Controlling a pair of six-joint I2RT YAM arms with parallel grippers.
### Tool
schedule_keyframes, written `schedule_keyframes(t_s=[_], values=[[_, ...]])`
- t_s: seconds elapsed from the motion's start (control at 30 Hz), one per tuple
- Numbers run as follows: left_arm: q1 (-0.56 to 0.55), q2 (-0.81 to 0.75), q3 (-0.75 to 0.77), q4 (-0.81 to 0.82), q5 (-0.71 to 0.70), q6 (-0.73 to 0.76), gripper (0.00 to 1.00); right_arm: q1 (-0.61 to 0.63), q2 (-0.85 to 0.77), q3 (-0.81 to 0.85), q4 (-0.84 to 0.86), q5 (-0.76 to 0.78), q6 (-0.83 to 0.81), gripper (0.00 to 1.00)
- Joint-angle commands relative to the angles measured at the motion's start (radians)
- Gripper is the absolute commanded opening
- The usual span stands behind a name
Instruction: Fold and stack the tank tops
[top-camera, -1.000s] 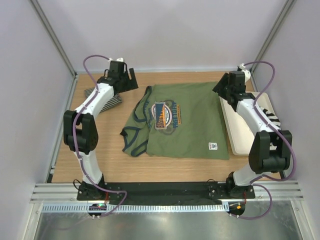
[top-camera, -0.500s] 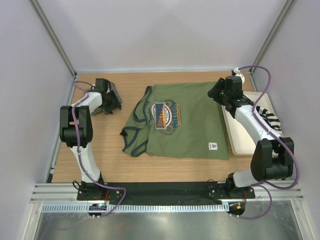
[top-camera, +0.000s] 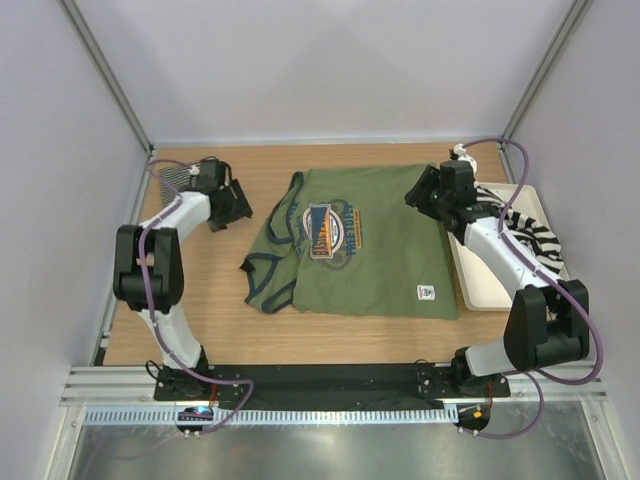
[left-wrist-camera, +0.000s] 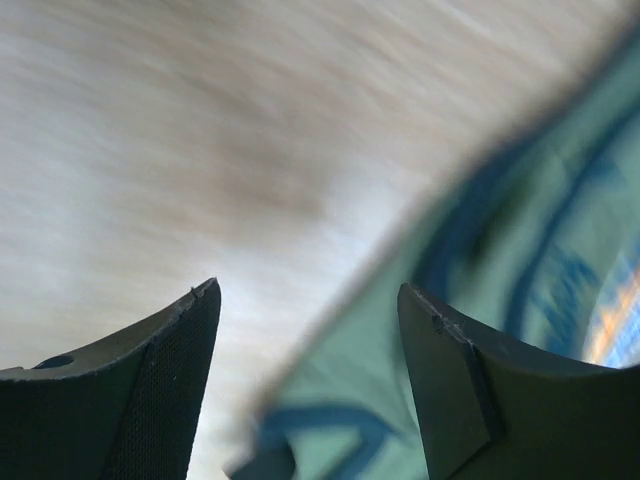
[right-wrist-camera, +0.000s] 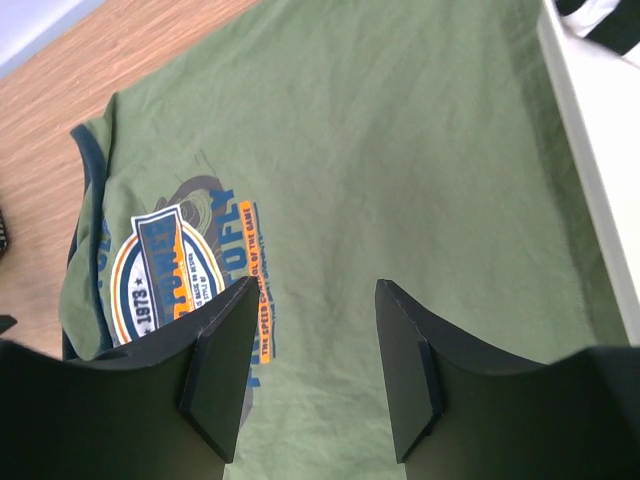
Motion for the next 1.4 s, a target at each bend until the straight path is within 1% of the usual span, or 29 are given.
schedule_keyframes(t_s=[0.0,0.07,0.13,0.2,0.3,0.33,0.4,0.53,0.6,0.63,0.73,0.77,0.8,0.83,0.93,1.03,1.07,1.1,1.17,1.23,1.27,1.33,1.37], values=[[-0.112,-0.201,-0.089,0.041,-0.070,0.022,0.73,0.031,-0.039,-0.011,0.000,-0.008,-0.026,0.56],[-0.144,-0.249,-0.143,0.064,-0.059,0.014,0.73,0.048,-0.035,-0.015,-0.010,-0.007,-0.027,0.56],[-0.184,-0.292,-0.166,0.079,-0.016,0.008,0.73,0.063,-0.023,-0.020,-0.018,-0.010,-0.035,0.56],[-0.224,-0.289,-0.166,0.085,0.006,0.008,0.74,0.085,-0.009,-0.025,-0.038,-0.010,-0.039,0.57],[-0.264,-0.234,-0.128,0.069,0.060,0.008,0.73,0.126,-0.004,-0.038,-0.056,0.001,-0.044,0.57],[-0.273,-0.196,-0.117,0.058,0.065,0.006,0.73,0.139,-0.007,-0.052,-0.064,0.010,-0.044,0.57],[-0.290,-0.163,-0.090,0.053,0.074,0.003,0.70,0.183,-0.009,-0.074,-0.078,0.030,-0.053,0.57],[-0.308,-0.096,-0.056,0.055,0.086,-0.001,0.67,0.241,-0.009,-0.104,-0.119,0.059,-0.058,0.57],[-0.313,-0.070,-0.045,0.056,0.091,-0.001,0.58,0.263,-0.021,-0.133,-0.123,0.066,-0.056,0.57],[-0.313,-0.065,-0.042,0.058,0.097,-0.001,0.48,0.269,-0.030,-0.144,-0.122,0.070,-0.056,0.57],[-0.313,-0.063,-0.040,0.055,0.106,0.003,0.29,0.287,-0.036,-0.178,-0.124,0.082,-0.055,0.57],[-0.313,-0.067,-0.040,0.050,0.096,0.009,0.16,0.291,-0.038,-0.184,-0.123,0.084,-0.053,0.57],[-0.313,-0.079,-0.039,0.044,0.085,0.013,0.10,0.292,-0.038,-0.201,-0.119,0.082,-0.049,0.57],[-0.312,-0.083,-0.033,0.026,0.074,0.019,0.00,0.306,-0.038,-0.209,-0.112,0.079,-0.047,0.56],[-0.284,-0.108,-0.016,-0.010,0.066,0.043,0.00,0.338,-0.010,-0.229,-0.110,0.093,-0.039,0.56],[-0.191,-0.131,0.001,-0.027,0.114,0.054,0.00,0.369,0.037,-0.224,-0.124,0.099,-0.027,0.56],[-0.137,-0.133,0.009,-0.028,0.122,0.055,0.00,0.387,0.045,-0.220,-0.144,0.124,-0.018,0.56],[-0.111,-0.130,0.024,-0.037,0.123,0.063,0.00,0.395,0.048,-0.216,-0.153,0.142,-0.013,0.56],[-0.050,-0.096,0.091,-0.077,0.096,0.078,0.00,0.407,0.054,-0.213,-0.176,0.171,-0.003,0.55],[-0.011,-0.062,0.136,-0.093,0.062,0.079,0.00,0.418,0.054,-0.212,-0.190,0.181,0.000,0.55],[0.021,-0.038,0.157,-0.077,0.048,0.068,0.02,0.419,0.053,-0.213,-0.199,0.184,-0.001,0.55],[0.041,-0.007,0.198,-0.028,0.025,0.059,0.05,0.427,0.046,-0.215,-0.207,0.187,0.002,0.55],[0.046,0.014,0.223,-0.025,-0.008,0.057,0.07,0.432,0.039,-0.216,-0.208,0.187,0.005,0.55]])
